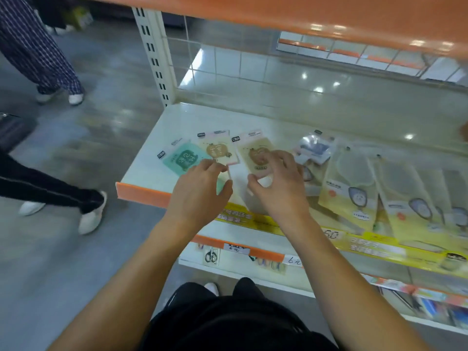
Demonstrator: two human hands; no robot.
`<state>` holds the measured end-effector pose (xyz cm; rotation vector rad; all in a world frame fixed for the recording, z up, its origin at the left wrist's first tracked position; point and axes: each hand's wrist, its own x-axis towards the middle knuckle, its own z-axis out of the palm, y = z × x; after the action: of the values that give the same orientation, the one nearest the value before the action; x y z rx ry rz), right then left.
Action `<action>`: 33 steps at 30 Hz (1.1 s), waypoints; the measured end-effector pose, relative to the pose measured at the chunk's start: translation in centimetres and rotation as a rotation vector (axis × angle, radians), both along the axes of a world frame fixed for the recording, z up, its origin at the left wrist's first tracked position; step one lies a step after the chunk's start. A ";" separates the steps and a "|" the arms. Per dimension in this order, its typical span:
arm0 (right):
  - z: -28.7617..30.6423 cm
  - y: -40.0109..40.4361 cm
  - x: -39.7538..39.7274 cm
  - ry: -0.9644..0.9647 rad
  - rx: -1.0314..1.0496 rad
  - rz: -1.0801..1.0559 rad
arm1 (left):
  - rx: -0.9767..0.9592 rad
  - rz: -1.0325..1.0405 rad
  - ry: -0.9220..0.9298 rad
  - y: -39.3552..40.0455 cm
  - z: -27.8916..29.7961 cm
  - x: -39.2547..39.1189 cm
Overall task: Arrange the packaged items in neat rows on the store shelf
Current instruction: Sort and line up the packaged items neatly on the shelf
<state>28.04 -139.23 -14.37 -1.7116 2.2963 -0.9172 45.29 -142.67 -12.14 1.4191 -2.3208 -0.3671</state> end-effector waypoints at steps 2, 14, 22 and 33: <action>0.0 -0.5 1.2 0.005 0.019 -0.006 | 0.005 -0.009 0.000 -0.7 -0.1 1.0; 0.3 -5.0 3.2 -0.010 0.177 0.051 | 0.057 0.016 0.044 -2.2 -0.4 2.8; -0.7 -7.6 4.5 0.016 0.196 -0.006 | 0.077 0.078 0.014 -2.7 -0.5 4.1; -1.5 -7.4 4.4 0.095 0.301 -0.004 | 0.081 0.065 0.019 -3.4 -0.5 4.7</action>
<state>32.49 -146.65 -15.90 -1.6516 2.3514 -0.4681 49.97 -146.07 -12.68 1.5188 -2.2617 -0.4578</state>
